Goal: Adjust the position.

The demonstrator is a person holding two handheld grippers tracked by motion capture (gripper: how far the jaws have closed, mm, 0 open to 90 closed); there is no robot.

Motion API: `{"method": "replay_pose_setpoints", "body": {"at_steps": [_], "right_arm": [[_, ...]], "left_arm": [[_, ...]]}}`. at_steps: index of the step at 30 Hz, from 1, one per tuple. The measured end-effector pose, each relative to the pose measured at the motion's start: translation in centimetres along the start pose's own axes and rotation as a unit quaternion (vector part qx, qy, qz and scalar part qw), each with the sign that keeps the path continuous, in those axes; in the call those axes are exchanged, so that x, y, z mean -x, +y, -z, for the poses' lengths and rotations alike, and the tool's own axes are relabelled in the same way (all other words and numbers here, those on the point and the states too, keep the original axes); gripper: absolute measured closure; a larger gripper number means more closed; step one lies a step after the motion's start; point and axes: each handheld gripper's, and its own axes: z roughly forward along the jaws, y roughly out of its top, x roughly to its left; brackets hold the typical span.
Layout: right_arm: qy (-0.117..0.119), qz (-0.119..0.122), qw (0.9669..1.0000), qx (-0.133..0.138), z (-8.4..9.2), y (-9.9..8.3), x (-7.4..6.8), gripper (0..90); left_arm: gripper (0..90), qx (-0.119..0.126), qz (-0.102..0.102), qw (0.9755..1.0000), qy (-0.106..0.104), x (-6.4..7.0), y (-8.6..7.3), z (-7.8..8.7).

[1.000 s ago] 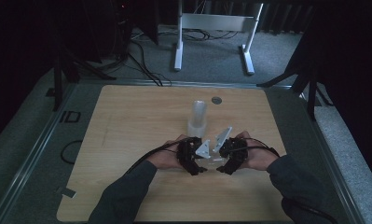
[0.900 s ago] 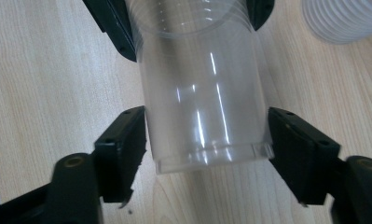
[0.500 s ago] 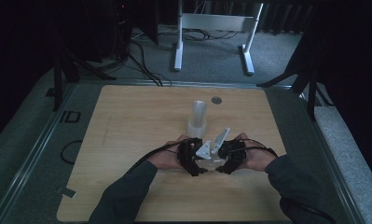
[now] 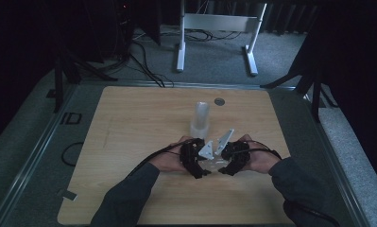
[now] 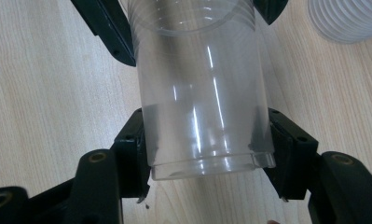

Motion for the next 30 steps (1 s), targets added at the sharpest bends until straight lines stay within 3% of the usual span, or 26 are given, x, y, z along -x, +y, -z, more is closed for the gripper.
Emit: {"method": "replay_pose_setpoints", "body": {"at_steps": [9,16,23,30], "right_arm": [[-0.004,-0.011,0.9999,0.01,0.1,-0.6,0.2,41.1],[-0.005,-0.019,0.9996,0.017,0.0,-1.1,0.3,41.1],[-0.01,-0.048,0.9985,0.025,0.0,-2.3,0.6,41.1],[-0.024,-0.072,0.9967,0.029,0.0,-3.1,1.0,41.2]], "left_arm": [[18.9,0.021,0.024,0.9995,0.004,-0.3,0.1,0.3],[15.8,0.037,0.033,0.9986,0.02,-0.7,0.2,0.8],[15.5,0.059,0.046,0.9966,0.034,-1.1,0.2,1.5],[16.2,0.069,0.057,0.9954,0.032,-1.5,0.2,1.6]]}}
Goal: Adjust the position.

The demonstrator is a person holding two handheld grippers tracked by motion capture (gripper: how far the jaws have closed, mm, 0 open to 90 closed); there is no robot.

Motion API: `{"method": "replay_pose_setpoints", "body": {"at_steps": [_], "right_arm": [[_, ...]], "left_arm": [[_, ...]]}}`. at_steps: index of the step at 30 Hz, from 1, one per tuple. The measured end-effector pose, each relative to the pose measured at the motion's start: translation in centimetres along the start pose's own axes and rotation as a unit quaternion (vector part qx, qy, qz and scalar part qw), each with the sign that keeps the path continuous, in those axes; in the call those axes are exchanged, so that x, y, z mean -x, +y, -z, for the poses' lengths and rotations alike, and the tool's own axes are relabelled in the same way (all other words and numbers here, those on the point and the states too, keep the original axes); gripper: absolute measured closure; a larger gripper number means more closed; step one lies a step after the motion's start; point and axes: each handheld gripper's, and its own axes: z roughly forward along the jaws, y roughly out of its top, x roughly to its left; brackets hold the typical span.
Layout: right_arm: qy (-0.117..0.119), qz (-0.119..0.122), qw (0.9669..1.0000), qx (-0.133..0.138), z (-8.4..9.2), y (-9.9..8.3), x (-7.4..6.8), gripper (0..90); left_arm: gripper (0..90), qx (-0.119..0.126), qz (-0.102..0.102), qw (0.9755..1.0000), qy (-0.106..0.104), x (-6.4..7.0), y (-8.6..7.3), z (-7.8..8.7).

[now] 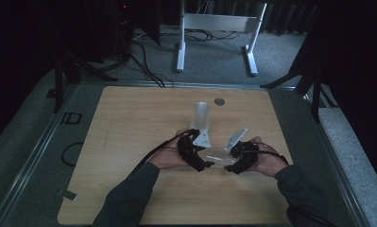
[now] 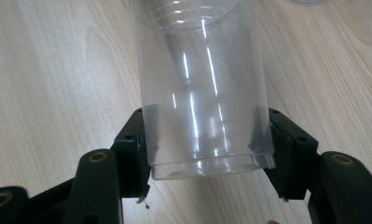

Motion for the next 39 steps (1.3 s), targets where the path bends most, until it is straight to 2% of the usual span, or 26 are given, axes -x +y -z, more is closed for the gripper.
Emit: {"method": "replay_pose_setpoints", "body": {"at_steps": [7,14,15,17,20,21,23,25,29,32,39], "right_arm": [[-0.028,-0.037,0.9989,0.004,0.1,-0.7,0.7,41.2],[-0.043,-0.061,0.9971,0.011,0.2,-1.2,1.1,41.2],[-0.052,-0.073,0.9959,0.014,0.2,-1.4,1.3,41.2],[-0.056,-0.088,0.9944,0.018,0.2,-1.6,1.4,41.2],[-0.061,-0.098,0.993,0.023,0.2,-1.9,1.6,41.1],[-0.071,-0.109,0.9911,0.026,0.2,-2.2,1.7,41.2],[-0.074,-0.118,0.9898,0.03,0.2,-2.3,1.7,41.2],[-0.076,-0.118,0.9895,0.032,0.3,-2.4,1.7,41.2],[-0.089,-0.133,0.9863,0.041,0.4,-2.6,1.8,41.3],[-0.091,-0.138,0.9853,0.043,0.4,-2.7,1.8,41.2],[-0.099,-0.158,0.9811,0.052,0.3,-2.7,1.9,41.3]], "left_arm": [[18.8,0.007,0.014,0.9999,0.005,-0.2,0.1,0.0],[20.2,0.008,0.028,0.9995,0.011,-0.5,0.0,-0.1],[20.3,0.008,0.033,0.9993,0.018,-0.5,-0.1,-0.1],[20.3,0.009,0.038,0.9991,0.017,-0.8,-0.2,-0.1],[20.9,0.009,0.044,0.9988,0.018,-0.9,-0.2,-0.1],[20.9,0.007,0.048,0.9985,0.025,-1.0,-0.2,-0.1],[21.0,0.011,0.052,0.9984,0.021,-1.1,-0.3,-0.1],[21.0,0.013,0.053,0.9983,0.023,-1.1,-0.2,-0.1],[21.0,0.014,0.054,0.9982,0.023,-1.1,-0.2,-0.3],[21.0,0.015,0.055,0.9981,0.023,-1.1,-0.2,-0.3],[21.0,0.011,0.068,0.9972,0.031,-1.3,-0.2,-0.6]]}}
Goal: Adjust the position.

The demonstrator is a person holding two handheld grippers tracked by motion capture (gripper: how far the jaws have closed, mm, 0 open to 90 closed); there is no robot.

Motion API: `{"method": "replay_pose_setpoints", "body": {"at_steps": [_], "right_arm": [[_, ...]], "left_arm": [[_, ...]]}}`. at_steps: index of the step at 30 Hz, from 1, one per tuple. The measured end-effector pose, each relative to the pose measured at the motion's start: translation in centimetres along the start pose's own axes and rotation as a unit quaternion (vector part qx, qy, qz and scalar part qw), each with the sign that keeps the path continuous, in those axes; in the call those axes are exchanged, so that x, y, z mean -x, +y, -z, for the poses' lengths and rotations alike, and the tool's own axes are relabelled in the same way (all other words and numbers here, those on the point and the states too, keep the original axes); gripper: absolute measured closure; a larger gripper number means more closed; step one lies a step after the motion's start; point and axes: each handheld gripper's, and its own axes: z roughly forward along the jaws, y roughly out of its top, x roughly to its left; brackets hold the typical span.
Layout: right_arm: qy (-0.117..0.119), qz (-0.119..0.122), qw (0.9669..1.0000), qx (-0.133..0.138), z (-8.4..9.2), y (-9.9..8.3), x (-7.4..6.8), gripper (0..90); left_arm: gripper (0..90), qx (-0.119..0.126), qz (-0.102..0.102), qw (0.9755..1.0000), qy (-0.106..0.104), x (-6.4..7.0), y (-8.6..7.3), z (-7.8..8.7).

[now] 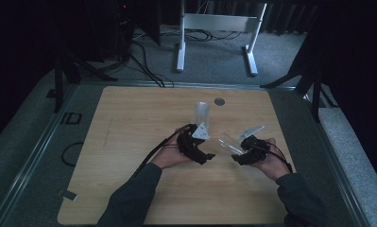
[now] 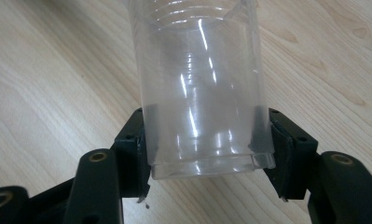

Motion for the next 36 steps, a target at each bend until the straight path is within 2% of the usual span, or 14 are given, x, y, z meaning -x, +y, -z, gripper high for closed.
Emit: {"method": "replay_pose_setpoints", "body": {"at_steps": [3,12,17,20,21,26,28,31,33,36], "right_arm": [[-0.005,-0.017,0.9998,0.013,-0.1,0.2,0.0,41.3],[-0.023,-0.033,0.999,0.022,-0.4,0.3,-0.2,41.3],[-0.033,-0.053,0.9975,0.033,-0.6,0.0,-0.1,41.3],[-0.036,-0.057,0.9972,0.034,-0.6,-0.1,-0.1,41.3],[-0.046,-0.067,0.9961,0.033,-0.7,-0.2,-0.1,41.3],[-0.049,-0.075,0.9955,0.032,-0.8,-0.3,0.0,41.4],[-0.067,-0.089,0.9933,0.031,-1.0,-0.6,0.3,41.4],[-0.072,-0.099,0.9919,0.034,-1.1,-0.7,0.4,41.4],[-0.084,-0.112,0.9895,0.035,-1.3,-0.8,0.4,41.4],[-0.084,-0.122,0.9881,0.04,-1.3,-0.8,0.4,41.5]], "left_arm": [[21.7,0.004,0.004,1.0,0.003,0.0,0.0,-0.2],[22.2,0.012,0.015,0.9998,0.006,0.0,0.0,-0.5],[22.2,0.015,0.021,0.9996,0.007,0.1,0.2,-0.8],[22.2,0.015,0.022,0.9996,0.006,0.0,0.2,-0.8],[22.2,0.016,0.022,0.9996,0.007,0.0,0.2,-0.9],[22.2,0.019,0.028,0.9994,0.009,0.1,0.3,-1.0],[22.2,0.021,0.03,0.9993,0.009,0.2,0.3,-1.1],[22.2,0.021,0.03,0.9993,0.01,0.2,0.4,-1.1],[22.2,0.021,0.033,0.9992,0.008,0.2,0.4,-1.2],[22.2,0.024,0.039,0.9989,0.002,0.1,0.4,-1.2]]}}
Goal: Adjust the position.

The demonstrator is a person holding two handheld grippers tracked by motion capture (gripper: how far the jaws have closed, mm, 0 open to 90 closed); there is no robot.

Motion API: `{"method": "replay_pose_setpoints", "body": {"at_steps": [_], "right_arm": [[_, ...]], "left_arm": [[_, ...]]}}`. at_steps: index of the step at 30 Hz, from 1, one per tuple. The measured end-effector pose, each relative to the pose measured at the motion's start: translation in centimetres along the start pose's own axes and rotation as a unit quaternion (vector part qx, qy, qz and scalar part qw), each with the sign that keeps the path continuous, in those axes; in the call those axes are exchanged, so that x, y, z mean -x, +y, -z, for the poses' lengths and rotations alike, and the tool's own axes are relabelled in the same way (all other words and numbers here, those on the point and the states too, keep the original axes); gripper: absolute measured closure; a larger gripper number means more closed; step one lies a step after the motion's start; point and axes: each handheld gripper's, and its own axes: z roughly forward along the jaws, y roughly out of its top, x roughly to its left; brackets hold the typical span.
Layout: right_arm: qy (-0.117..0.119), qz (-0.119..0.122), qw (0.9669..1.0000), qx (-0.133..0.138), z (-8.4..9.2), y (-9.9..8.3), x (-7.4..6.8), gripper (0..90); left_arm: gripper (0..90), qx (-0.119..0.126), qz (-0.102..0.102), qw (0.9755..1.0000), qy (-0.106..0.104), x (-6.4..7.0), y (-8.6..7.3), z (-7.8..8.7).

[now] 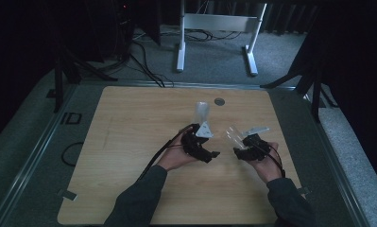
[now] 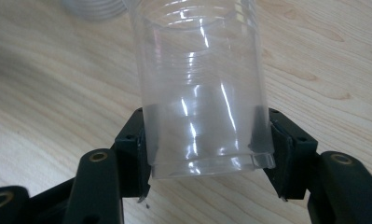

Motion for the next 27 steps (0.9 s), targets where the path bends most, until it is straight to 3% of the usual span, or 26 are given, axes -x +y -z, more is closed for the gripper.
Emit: {"method": "replay_pose_setpoints", "body": {"at_steps": [1,4,8,9,14,17,25,27], "right_arm": [[0.0,0.0,1.0,0.0,0.0,0.0,0.0,41.5],[-0.017,-0.03,0.9993,0.014,-0.1,-0.1,0.0,41.4],[-0.019,-0.037,0.999,0.018,-0.2,-0.1,-0.1,41.4],[-0.044,-0.047,0.9975,0.028,-0.3,-0.1,-0.4,41.4],[-0.047,-0.069,0.9954,0.047,-0.3,-0.2,-0.6,41.4],[-0.063,-0.077,0.9934,0.056,-0.4,-0.3,-0.8,41.4],[-0.066,-0.105,0.9891,0.079,-0.6,-0.5,-1.1,41.3],[-0.078,-0.105,0.9878,0.084,-0.6,-0.5,-1.3,41.4]], "left_arm": [[22.2,0.0,0.0,1.0,0.0,0.0,0.0,0.0],[22.5,0.003,0.006,1.0,0.0,-0.1,0.0,-0.1],[22.5,0.004,0.006,1.0,0.001,0.0,0.1,-0.1],[22.5,0.005,0.005,1.0,0.004,0.0,0.1,-0.1],[23.1,0.01,-0.001,0.9999,0.004,0.2,0.3,0.1],[23.4,0.011,-0.003,0.9999,0.005,0.2,0.3,0.1],[23.4,0.016,0.001,0.9998,0.007,0.3,0.4,0.1],[23.4,0.019,0.0,0.9998,0.005,0.4,0.5,0.1]]}}
